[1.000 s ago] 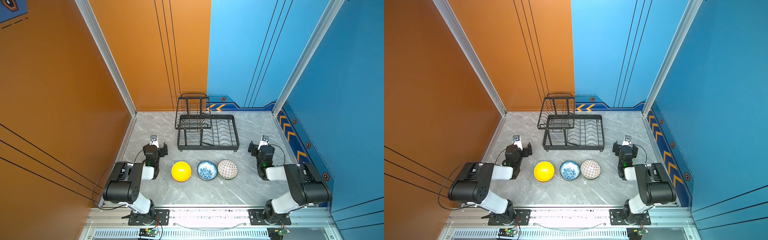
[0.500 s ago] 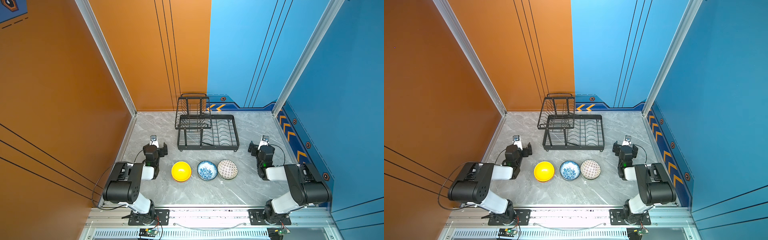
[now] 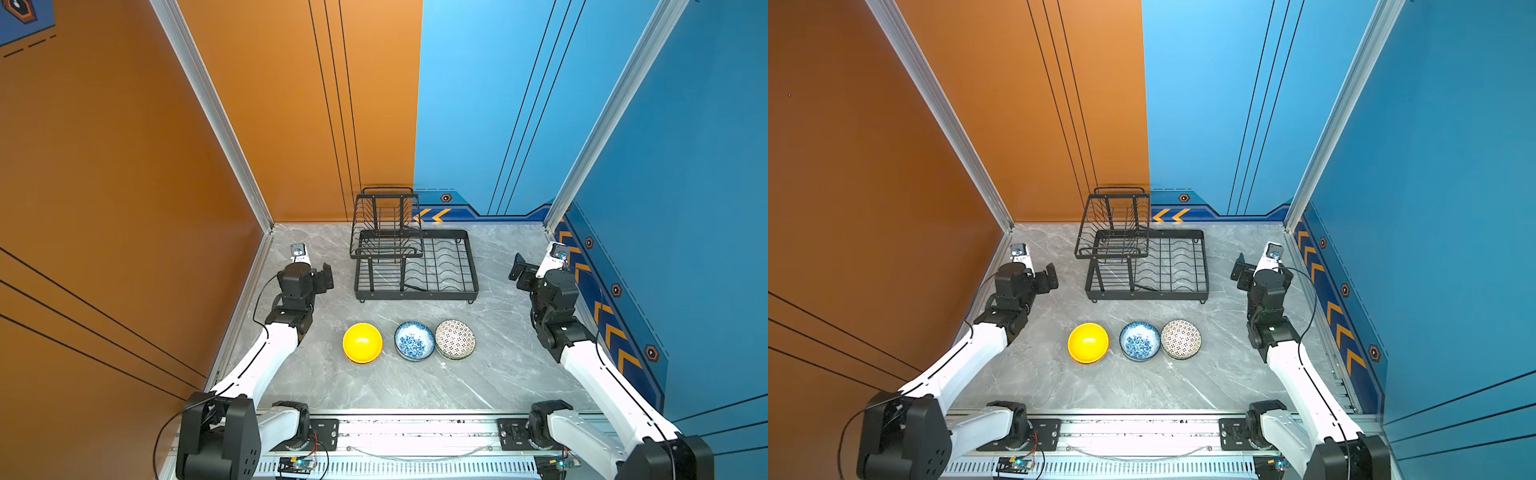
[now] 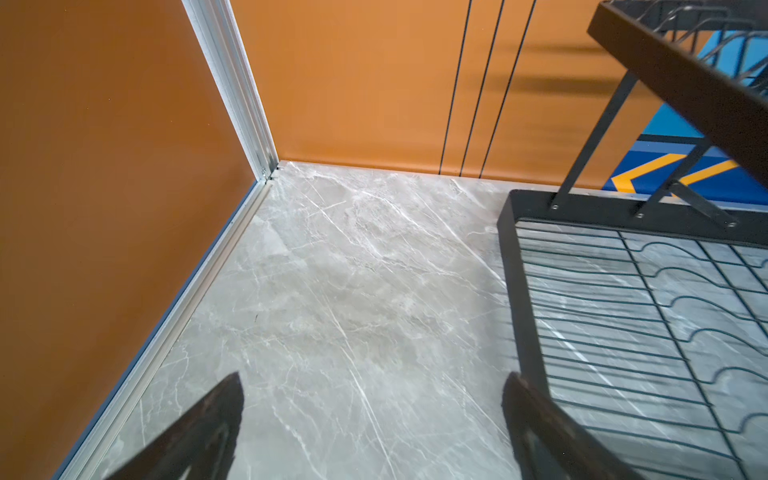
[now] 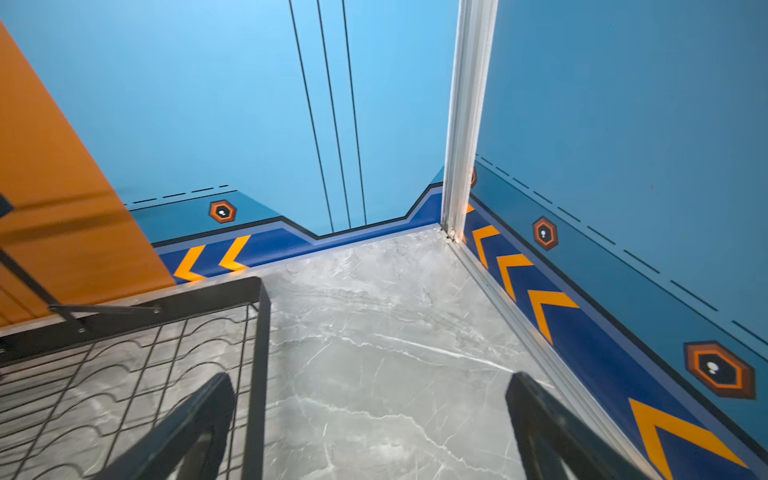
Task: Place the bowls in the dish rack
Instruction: 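Move the left gripper over the yellow bowl while the right arm rises toward the rack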
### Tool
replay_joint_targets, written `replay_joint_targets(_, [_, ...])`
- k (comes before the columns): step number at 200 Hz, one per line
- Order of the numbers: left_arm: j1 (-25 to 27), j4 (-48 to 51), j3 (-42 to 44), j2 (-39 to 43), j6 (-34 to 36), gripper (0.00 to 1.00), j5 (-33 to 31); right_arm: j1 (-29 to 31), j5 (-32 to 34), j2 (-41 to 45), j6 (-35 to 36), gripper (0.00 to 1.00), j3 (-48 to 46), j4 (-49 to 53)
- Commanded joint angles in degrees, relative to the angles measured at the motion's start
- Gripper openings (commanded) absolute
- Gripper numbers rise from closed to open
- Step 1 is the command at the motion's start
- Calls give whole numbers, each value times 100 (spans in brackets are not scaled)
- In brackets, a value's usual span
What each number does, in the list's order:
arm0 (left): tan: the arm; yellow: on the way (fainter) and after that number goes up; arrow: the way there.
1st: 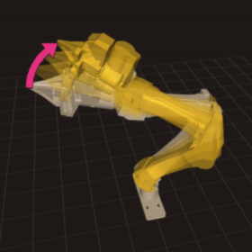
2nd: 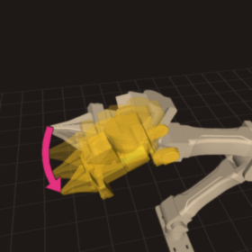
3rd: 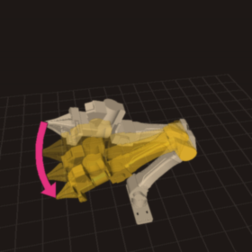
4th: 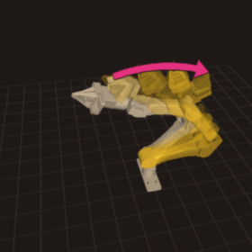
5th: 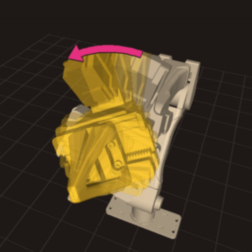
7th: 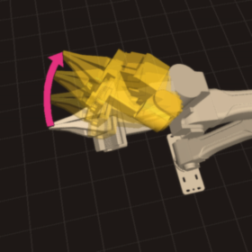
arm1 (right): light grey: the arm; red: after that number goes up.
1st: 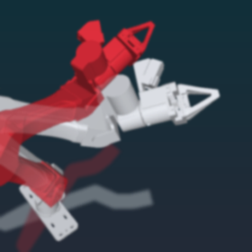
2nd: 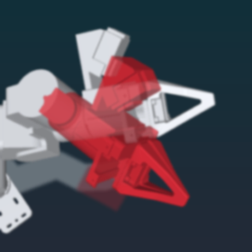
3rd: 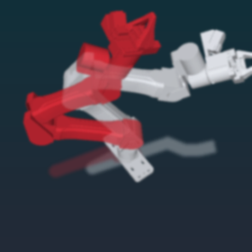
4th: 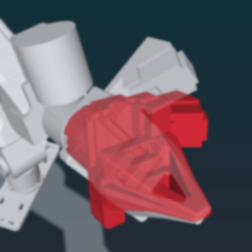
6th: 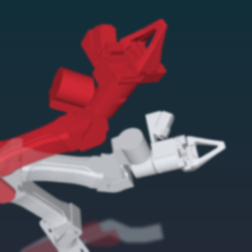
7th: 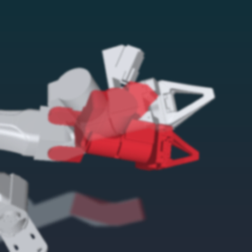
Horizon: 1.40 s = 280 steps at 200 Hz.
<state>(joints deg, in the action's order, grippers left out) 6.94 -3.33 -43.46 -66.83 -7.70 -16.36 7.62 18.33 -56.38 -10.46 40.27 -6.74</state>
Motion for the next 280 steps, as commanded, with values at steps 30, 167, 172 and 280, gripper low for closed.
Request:
replay_joint_targets(30, [268, 4053, -1764, 10, -366, 98, 159, 78, -830, -849, -606, 100, 2198, 4212])
replay_joint_targets(167, [725, 5490, -1365, 478, -909, 98, 1513, 184, -1179, -1297, -441, 100, 3193, 5512])
replay_joint_targets(172, [763, 5486, -1326, 469, -940, 98, 1513, 179, -1170, -1296, -440, 100, 3178, 5508])
replay_joint_targets(280, [1576, 5164, -850, 60, -1340, 88, 1439, 223, -1183, -1341, -449, 100, 3128, 5438])
